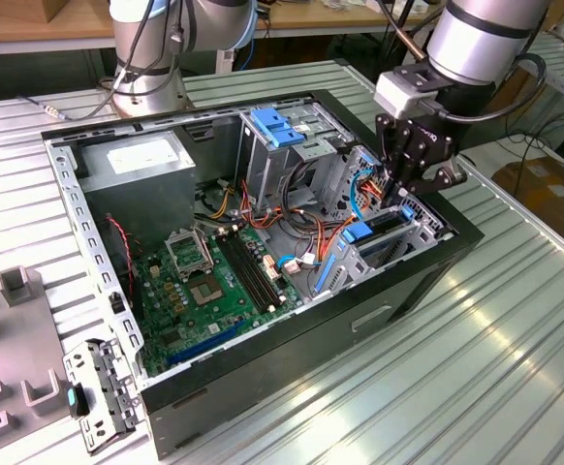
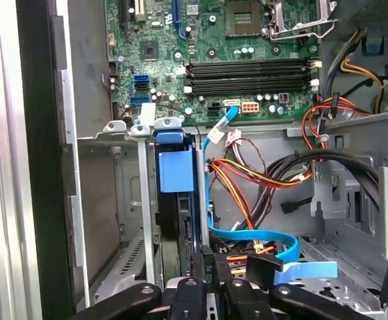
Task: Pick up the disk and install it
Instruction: 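Insert the first disk wire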
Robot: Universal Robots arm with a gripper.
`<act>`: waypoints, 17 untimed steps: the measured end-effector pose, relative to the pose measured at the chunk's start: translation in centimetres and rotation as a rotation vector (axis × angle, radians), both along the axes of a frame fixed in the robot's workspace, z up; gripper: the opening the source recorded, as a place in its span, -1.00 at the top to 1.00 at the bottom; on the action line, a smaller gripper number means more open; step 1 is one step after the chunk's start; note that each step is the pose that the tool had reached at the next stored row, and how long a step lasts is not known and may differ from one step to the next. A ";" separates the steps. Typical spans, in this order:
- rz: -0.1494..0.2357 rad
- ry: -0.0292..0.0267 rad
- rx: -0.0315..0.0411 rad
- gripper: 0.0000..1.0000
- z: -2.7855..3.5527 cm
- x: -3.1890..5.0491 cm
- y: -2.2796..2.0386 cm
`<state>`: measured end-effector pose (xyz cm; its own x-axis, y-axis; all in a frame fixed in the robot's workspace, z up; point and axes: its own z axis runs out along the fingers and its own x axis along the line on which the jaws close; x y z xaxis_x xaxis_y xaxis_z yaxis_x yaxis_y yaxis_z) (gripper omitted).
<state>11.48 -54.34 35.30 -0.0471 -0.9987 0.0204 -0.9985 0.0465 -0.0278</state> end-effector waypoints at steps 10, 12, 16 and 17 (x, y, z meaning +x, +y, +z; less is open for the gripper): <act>-0.004 0.0000 -0.0002 0.65 -0.29 -0.11 -0.53; -0.008 0.0001 0.0002 0.65 -0.34 -0.11 -0.53; -0.013 0.0002 0.0002 0.65 -0.43 -0.10 -0.59; -0.013 0.0002 0.0001 0.65 -0.47 -0.10 -0.59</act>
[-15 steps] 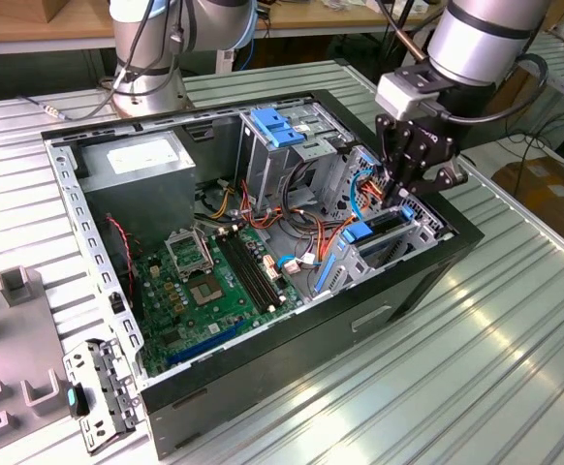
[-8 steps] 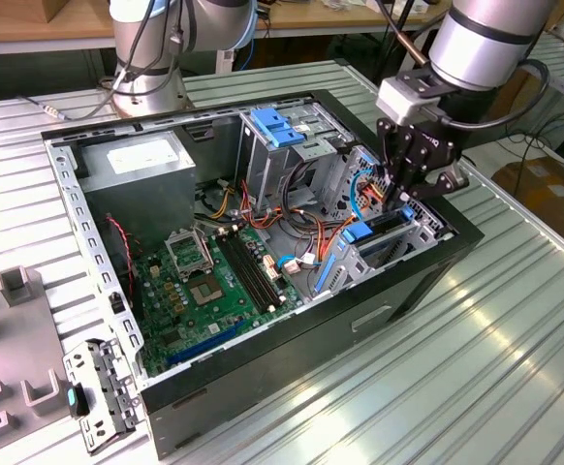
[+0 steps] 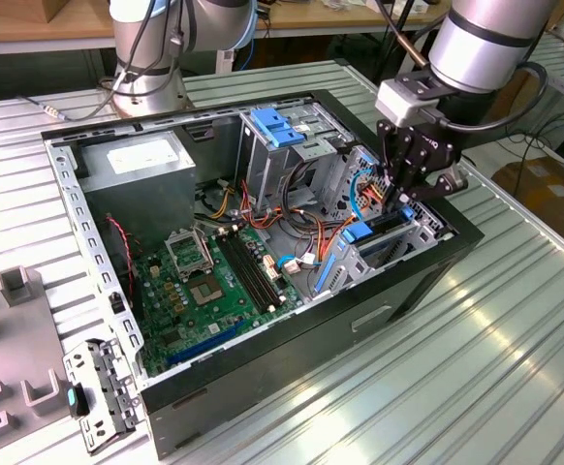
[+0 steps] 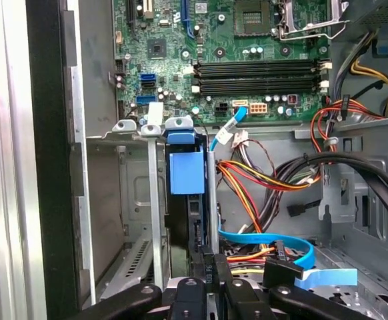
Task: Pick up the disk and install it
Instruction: 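Insert the first disk wire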
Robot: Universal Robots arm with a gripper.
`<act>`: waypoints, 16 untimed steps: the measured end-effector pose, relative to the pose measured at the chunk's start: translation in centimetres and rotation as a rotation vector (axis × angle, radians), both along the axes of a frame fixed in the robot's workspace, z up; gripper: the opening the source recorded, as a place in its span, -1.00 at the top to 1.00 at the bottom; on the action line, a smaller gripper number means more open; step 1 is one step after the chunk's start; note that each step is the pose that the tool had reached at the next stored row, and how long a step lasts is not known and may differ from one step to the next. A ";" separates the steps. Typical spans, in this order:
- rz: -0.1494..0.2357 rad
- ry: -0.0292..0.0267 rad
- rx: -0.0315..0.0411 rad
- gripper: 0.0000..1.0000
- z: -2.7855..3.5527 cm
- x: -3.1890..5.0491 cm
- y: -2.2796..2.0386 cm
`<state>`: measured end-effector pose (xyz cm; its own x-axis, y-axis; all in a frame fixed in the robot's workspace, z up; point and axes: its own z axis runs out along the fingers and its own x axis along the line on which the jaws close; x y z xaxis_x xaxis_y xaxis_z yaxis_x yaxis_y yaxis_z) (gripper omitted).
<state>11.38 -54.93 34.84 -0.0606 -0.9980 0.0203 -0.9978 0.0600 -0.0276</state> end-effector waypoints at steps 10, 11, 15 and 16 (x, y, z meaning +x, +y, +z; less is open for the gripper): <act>-0.008 0.0000 0.0001 0.65 -0.54 0.00 -0.07; -0.009 0.0000 0.0000 0.65 -0.57 0.00 -0.07; -0.009 0.0000 0.0001 0.65 -0.55 0.00 -0.07; -0.009 -0.0001 0.0001 0.65 -0.45 0.00 -0.07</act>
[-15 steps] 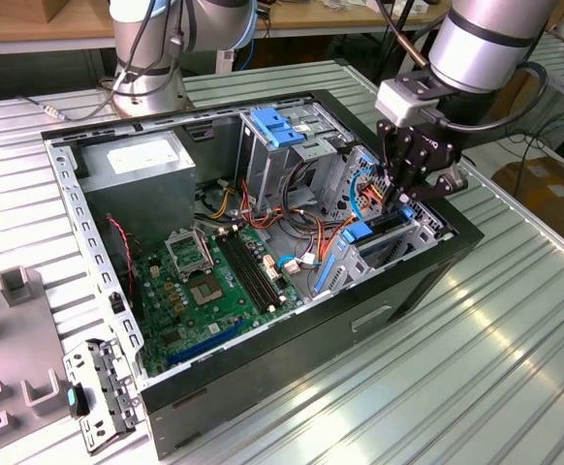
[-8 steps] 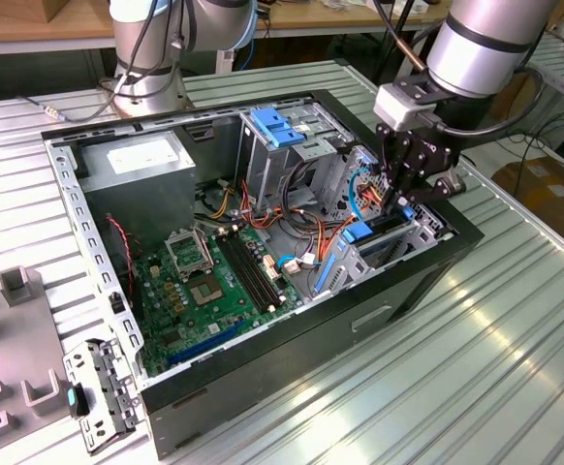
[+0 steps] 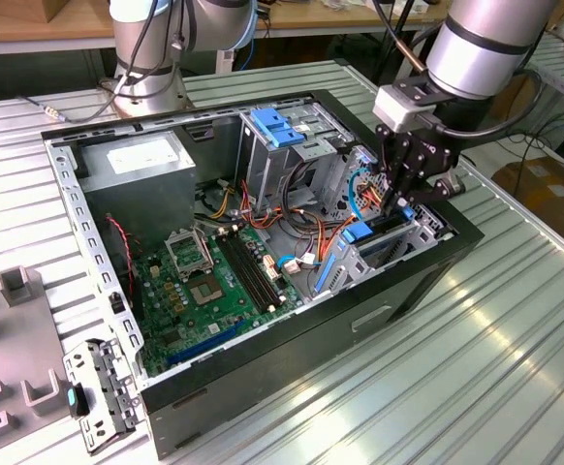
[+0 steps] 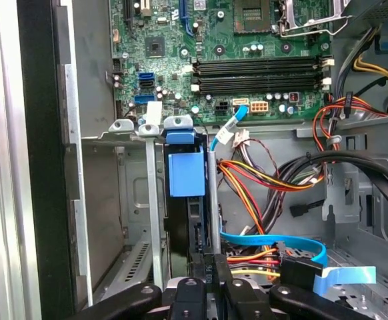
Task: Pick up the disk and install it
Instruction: 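Insert the first disk wire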
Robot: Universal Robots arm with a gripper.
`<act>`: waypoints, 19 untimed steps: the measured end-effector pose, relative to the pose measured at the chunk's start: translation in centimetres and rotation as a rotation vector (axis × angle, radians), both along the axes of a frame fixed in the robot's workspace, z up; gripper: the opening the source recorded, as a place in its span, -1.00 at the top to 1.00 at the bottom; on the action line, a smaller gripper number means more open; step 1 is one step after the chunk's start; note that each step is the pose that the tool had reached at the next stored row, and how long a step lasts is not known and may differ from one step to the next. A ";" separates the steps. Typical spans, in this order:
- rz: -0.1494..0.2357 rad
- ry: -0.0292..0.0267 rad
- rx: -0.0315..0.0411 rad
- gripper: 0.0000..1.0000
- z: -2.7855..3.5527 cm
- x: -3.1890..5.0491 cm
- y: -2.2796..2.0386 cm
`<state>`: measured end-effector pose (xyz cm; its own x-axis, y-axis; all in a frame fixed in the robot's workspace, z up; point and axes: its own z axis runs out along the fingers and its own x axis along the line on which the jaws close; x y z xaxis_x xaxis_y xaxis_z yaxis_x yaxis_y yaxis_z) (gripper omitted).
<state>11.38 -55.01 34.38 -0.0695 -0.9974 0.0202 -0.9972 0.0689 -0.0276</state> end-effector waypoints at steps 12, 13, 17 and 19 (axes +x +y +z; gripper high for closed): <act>-0.001 0.0000 0.0000 0.65 0.67 0.00 -0.23; -0.001 0.0000 0.0000 0.65 0.67 0.00 -0.23; -0.001 0.0001 0.0000 0.65 0.49 0.00 -0.23; -0.001 0.0003 0.0000 0.65 0.38 0.00 -0.22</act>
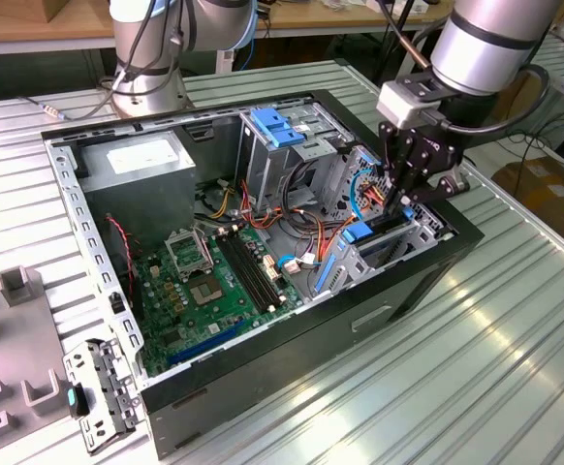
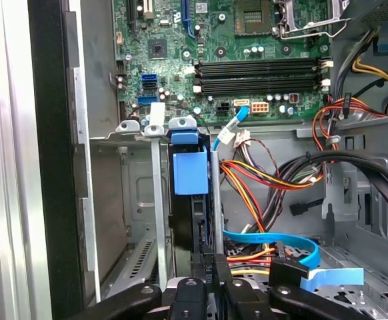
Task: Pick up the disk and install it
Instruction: 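Insert the first disk wire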
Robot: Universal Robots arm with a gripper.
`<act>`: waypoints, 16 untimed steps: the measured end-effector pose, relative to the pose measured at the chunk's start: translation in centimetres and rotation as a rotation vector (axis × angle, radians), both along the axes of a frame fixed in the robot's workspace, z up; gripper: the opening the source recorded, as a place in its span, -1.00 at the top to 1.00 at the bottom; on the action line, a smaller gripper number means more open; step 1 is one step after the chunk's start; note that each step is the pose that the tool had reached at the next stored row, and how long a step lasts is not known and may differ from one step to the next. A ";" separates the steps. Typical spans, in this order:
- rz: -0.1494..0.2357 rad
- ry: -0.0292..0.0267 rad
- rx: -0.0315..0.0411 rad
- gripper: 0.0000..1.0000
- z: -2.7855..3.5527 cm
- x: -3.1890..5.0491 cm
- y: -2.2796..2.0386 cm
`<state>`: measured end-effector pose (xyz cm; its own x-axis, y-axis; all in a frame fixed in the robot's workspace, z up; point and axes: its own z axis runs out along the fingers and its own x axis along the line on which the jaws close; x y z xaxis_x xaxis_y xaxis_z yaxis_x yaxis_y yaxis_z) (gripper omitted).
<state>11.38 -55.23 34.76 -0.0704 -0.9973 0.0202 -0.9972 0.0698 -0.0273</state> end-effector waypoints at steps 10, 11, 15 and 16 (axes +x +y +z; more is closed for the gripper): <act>0.000 0.0009 0.0000 0.65 -0.50 0.01 0.00; 0.000 0.0011 -0.0001 0.65 -0.55 0.01 0.00; 0.000 0.0027 -0.0006 0.65 -0.90 0.01 0.00; 0.000 0.0028 -0.0007 0.65 -0.93 0.01 0.00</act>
<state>11.38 -55.24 33.83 -0.0703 -0.9973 0.0211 -0.9973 0.0698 -0.0246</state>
